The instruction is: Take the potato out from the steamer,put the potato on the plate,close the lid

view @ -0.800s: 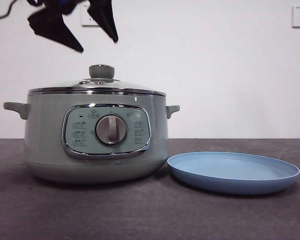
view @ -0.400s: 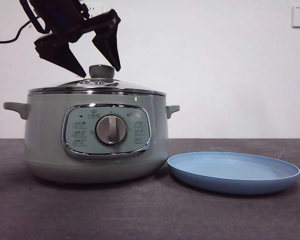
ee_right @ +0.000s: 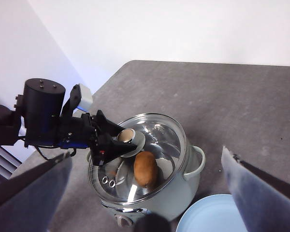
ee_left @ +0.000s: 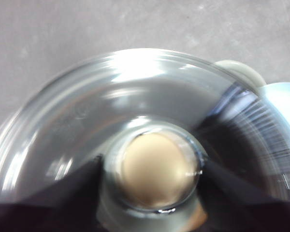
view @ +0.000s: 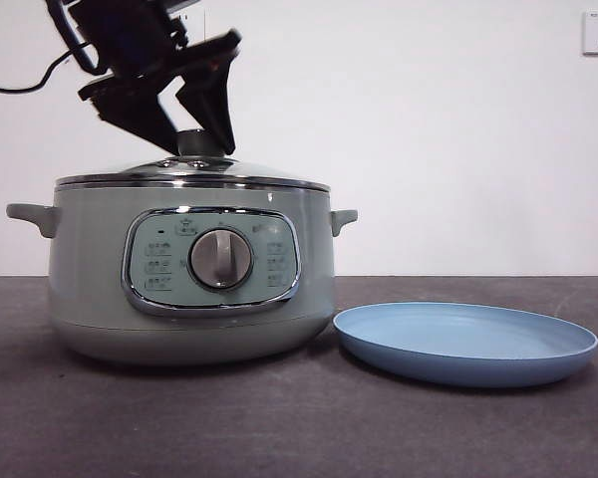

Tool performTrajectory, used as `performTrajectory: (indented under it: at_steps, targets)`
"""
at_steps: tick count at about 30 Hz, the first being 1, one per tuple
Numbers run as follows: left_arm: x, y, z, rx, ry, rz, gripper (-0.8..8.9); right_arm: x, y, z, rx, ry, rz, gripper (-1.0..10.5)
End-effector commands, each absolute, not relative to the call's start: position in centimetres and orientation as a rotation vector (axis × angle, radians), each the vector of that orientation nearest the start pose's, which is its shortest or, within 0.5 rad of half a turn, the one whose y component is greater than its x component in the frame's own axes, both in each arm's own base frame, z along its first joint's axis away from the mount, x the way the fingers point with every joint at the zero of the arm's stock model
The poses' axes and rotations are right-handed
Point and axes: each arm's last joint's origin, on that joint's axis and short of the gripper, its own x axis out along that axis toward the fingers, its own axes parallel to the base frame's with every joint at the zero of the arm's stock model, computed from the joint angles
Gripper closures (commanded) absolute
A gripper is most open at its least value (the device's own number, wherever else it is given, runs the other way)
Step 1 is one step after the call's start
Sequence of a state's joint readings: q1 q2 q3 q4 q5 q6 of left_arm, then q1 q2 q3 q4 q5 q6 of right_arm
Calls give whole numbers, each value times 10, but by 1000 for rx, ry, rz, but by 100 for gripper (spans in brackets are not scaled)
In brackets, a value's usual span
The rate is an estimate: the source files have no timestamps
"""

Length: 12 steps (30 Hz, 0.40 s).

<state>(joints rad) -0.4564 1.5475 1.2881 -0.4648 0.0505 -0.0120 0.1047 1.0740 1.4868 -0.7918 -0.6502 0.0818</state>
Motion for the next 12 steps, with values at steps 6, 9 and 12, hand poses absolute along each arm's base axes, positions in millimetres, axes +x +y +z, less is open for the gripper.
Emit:
performTrajectory:
  at_steps: [6, 9, 12]
  targets:
    - [306, -153, 312, 120, 684, -484, 822, 176, 36, 457, 174, 393, 729, 289]
    - [307, -153, 336, 112, 645, -488, 822, 175, 36, 457, 175, 393, 731, 289]
    - [305, -152, 368, 119, 596, -500, 822, 175, 36, 457, 175, 394, 732, 290]
